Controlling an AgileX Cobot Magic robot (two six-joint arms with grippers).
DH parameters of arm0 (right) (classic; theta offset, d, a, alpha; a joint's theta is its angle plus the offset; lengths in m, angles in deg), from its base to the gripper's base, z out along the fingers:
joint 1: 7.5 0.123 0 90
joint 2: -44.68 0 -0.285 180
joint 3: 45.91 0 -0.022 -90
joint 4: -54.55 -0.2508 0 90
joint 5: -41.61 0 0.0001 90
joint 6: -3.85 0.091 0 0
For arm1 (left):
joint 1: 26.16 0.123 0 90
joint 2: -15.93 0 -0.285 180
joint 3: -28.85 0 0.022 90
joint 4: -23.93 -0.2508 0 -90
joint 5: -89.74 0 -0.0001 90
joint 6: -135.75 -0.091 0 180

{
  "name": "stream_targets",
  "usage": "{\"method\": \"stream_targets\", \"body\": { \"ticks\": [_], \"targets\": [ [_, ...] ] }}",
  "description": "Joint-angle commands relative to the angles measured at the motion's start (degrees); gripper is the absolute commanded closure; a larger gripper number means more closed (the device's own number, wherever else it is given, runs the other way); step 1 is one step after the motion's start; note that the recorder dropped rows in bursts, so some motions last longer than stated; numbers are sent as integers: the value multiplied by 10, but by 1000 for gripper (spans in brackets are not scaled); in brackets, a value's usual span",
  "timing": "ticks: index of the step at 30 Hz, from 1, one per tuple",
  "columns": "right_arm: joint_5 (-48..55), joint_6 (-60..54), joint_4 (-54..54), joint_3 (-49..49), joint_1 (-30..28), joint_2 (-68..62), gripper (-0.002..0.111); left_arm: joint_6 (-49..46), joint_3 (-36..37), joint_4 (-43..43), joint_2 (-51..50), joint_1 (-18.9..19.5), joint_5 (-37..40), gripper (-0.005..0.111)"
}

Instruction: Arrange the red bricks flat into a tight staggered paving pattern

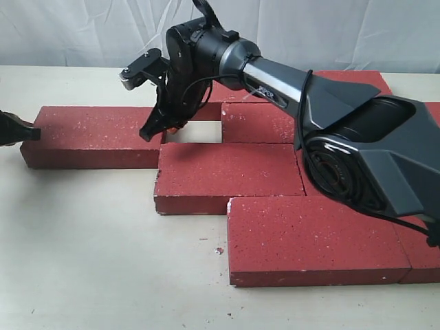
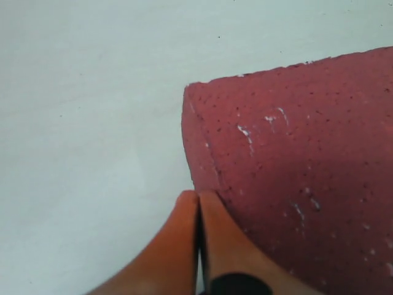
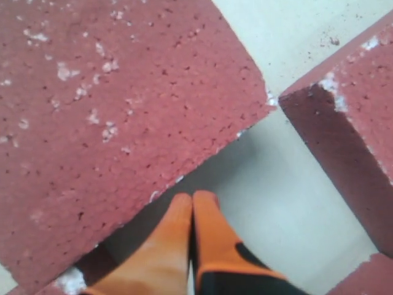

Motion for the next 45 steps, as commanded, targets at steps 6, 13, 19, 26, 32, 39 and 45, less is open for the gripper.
{"method": "stream_targets", "body": {
  "ticks": [6, 13, 19, 26, 32, 39, 45],
  "targets": [
    [7, 2, 19, -3, 1, 29, 109, 7, -1, -3, 1, -2, -25, 107],
    [17, 2, 36, -3, 1, 48, 109, 45, -1, -3, 21, -1, -60, 107],
    [43, 2, 42, -3, 1, 54, 109, 59, -1, -3, 27, -1, -96, 107],
    [97, -70, -6, -3, 1, 59, 109, 60, 11, -3, 52, -1, -136, 107],
    [109, -147, -106, -3, 1, 72, 109, 60, 39, -3, 112, -1, -195, 107],
    [109, -237, -254, -2, 5, 74, 109, 59, 66, -19, 144, -1, -164, 107],
    [109, -235, -253, -2, 22, 66, 109, 59, 59, -14, 111, 8, -159, 107]
  ]
}}
